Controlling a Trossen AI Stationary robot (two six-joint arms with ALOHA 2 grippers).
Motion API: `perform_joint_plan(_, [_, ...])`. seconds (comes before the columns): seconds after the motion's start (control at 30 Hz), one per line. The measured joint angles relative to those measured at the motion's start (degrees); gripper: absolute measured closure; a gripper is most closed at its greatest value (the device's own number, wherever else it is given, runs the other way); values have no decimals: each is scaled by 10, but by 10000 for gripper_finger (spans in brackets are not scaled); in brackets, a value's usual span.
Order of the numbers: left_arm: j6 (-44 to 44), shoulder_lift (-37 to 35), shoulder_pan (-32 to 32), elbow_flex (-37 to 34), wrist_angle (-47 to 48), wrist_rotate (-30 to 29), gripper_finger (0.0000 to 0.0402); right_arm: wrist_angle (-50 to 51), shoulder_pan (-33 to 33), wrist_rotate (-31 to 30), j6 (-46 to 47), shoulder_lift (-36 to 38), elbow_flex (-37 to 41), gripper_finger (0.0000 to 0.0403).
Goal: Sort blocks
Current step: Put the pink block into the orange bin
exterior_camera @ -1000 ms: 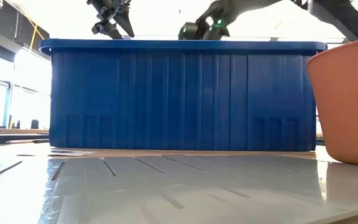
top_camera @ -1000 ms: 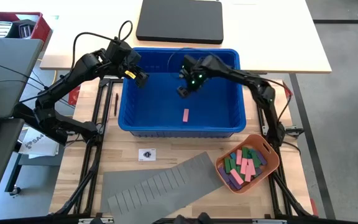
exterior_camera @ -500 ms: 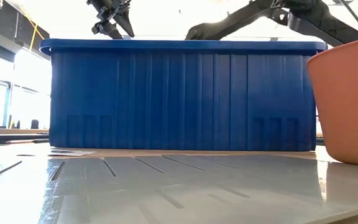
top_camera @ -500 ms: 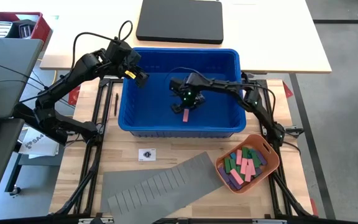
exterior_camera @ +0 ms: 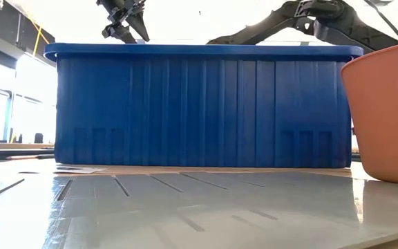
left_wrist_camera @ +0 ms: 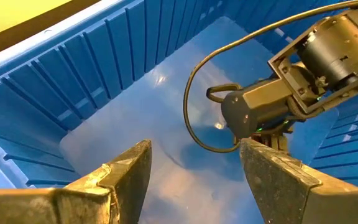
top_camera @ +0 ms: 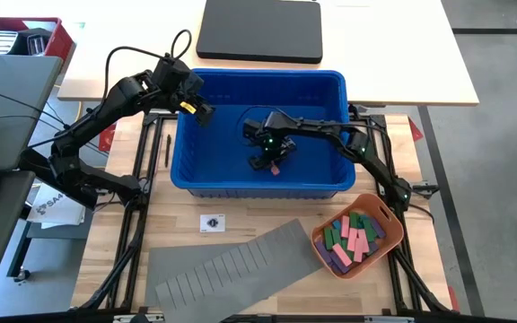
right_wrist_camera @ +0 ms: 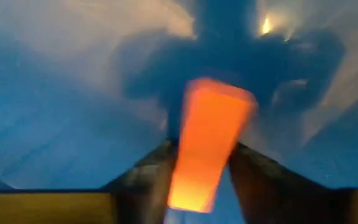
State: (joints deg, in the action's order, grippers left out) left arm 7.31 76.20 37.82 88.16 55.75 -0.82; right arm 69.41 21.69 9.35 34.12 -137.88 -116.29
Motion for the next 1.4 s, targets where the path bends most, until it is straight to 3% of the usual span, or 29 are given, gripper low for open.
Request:
perform_joint_plan(0.1, [0,0,0,0,0,0,164,3,3,-3,-16,1,0,316])
perform_joint_plan(0.3, [0,0,0,0,0,0,164,-11,9,-40,-37,39,0,312])
perform_joint_plan(0.63, [0,0,0,0,0,0,164,-11,4,-87,-61,243,0,312])
perform_joint_plan(0.77, [0,0,0,0,0,0,164,0,-14,-79,-81,336,0,312])
perform_joint_plan(0.87, [0,0,0,0,0,0,164,35,-36,-27,-72,396,0,312])
perform_joint_plan(1.0, [0,0,0,0,0,0,164,99,-92,31,-61,454,0,312])
perform_joint_plan(1.2, [0,0,0,0,0,0,164,173,-225,38,40,517,17,312])
perform_joint_plan(1.4, [0,0,0,0,0,0,164,178,-343,32,242,621,165,312])
